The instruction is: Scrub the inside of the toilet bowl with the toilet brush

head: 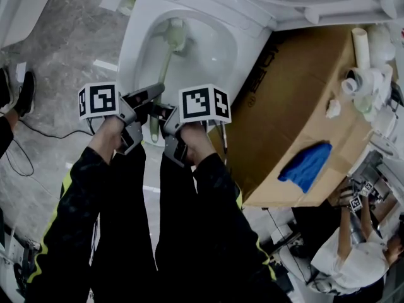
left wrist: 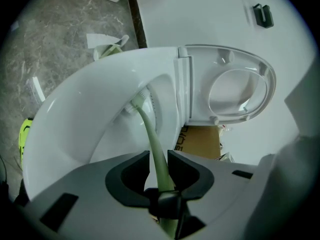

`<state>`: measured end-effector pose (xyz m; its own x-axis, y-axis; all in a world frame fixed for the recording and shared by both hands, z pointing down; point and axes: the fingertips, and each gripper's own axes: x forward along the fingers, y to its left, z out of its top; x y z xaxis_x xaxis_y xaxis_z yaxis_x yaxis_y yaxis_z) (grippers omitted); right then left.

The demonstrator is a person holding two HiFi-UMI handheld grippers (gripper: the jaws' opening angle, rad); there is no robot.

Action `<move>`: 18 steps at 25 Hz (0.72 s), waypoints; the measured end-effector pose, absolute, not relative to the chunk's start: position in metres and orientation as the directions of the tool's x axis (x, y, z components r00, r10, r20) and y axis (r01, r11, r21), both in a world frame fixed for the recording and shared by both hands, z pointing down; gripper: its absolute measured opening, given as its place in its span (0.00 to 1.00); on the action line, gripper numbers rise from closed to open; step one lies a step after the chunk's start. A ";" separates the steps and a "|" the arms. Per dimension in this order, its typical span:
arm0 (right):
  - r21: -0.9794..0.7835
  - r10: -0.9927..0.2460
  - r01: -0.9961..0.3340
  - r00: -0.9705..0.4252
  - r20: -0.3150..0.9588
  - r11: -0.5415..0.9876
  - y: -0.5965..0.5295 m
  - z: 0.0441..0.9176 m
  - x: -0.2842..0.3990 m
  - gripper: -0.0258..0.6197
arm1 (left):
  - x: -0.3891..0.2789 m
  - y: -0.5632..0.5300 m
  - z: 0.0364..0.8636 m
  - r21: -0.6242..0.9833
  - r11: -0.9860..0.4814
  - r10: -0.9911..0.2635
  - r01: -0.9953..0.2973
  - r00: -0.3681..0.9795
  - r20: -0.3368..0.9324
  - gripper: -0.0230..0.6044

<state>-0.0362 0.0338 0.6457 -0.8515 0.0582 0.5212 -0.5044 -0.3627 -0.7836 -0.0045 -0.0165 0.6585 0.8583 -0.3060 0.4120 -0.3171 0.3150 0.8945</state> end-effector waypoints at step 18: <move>-0.753 -0.112 -0.491 -0.801 0.588 -0.439 0.025 0.654 0.005 0.12 | 0.045 -0.019 0.663 0.914 0.253 -0.175 -0.318 0.914 0.366 0.20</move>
<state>0.0047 0.0254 0.6542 -0.8014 -0.1118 0.5876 -0.4908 -0.4386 -0.7528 0.0451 -0.0192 0.6625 0.9138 -0.1755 0.3664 -0.3177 0.2534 0.9137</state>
